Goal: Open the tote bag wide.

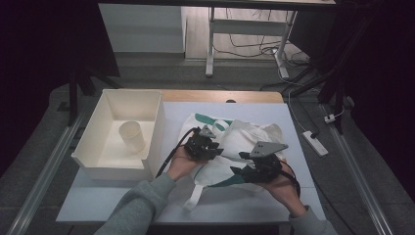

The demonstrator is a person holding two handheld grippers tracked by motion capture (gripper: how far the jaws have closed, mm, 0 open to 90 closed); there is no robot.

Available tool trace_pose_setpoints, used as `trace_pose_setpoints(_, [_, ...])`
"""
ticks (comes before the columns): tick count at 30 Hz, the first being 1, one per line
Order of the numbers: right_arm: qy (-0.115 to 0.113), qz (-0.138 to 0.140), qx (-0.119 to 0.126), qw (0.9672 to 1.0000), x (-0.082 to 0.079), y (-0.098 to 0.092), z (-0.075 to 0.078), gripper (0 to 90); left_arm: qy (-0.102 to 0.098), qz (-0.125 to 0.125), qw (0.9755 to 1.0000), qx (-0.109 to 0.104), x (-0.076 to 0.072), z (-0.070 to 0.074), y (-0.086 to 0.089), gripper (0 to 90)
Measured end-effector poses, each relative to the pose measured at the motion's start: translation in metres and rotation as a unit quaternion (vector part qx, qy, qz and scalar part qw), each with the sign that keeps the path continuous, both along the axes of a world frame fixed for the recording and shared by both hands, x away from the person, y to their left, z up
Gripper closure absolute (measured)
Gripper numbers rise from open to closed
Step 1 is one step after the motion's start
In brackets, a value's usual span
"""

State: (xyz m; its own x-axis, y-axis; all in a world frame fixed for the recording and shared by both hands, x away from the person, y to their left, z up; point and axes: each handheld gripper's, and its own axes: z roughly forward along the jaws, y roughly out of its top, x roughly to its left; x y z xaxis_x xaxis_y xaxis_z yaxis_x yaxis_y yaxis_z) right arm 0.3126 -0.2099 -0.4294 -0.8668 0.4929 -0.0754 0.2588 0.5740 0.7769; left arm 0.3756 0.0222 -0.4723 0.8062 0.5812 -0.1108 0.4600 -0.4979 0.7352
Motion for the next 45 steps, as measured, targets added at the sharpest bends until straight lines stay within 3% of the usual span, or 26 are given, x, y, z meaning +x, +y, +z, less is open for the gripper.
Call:
trace_pose_setpoints(7, [0.007, 0.019, -0.02, 0.9996, -0.012, -0.003, -0.005, 39.2, 0.011, -0.005, 0.9999, -0.001, 0.003, -0.005, 0.002, 86.3])
trace_pose_setpoints(16, [0.015, 0.049, -0.079, 0.9955, -0.017, 0.003, -0.024, 40.5, 0.007, 0.0, 1.0, 0.002, 0.005, -0.007, 0.006, 87.7])
trace_pose_setpoints(25, [0.027, 0.059, -0.091, 0.9938, -0.015, 0.001, -0.029, 34.7, 0.011, 0.011, 0.9999, -0.007, 0.008, -0.007, 0.012, 87.7])
trace_pose_setpoints(29, [0.021, 0.074, -0.085, 0.9934, -0.019, 0.003, -0.026, 30.9, 0.013, 0.009, 0.9999, -0.007, 0.008, -0.008, 0.013, 87.7])
trace_pose_setpoints(35, [0.027, 0.093, -0.101, 0.9902, -0.018, 0.007, -0.036, 27.6, 0.013, 0.007, 0.9999, -0.007, 0.008, -0.008, 0.012, 87.6])
trace_pose_setpoints(40, [0.025, 0.081, -0.13, 0.9879, -0.015, -0.001, -0.038, 48.9, 0.014, 0.013, 0.9998, -0.011, 0.009, -0.008, 0.016, 87.6])
trace_pose_setpoints(45, [0.06, 0.102, -0.16, 0.98, -0.014, -0.007, -0.046, 78.0, 0.014, 0.023, 0.9994, -0.02, 0.012, -0.008, 0.02, 87.6])
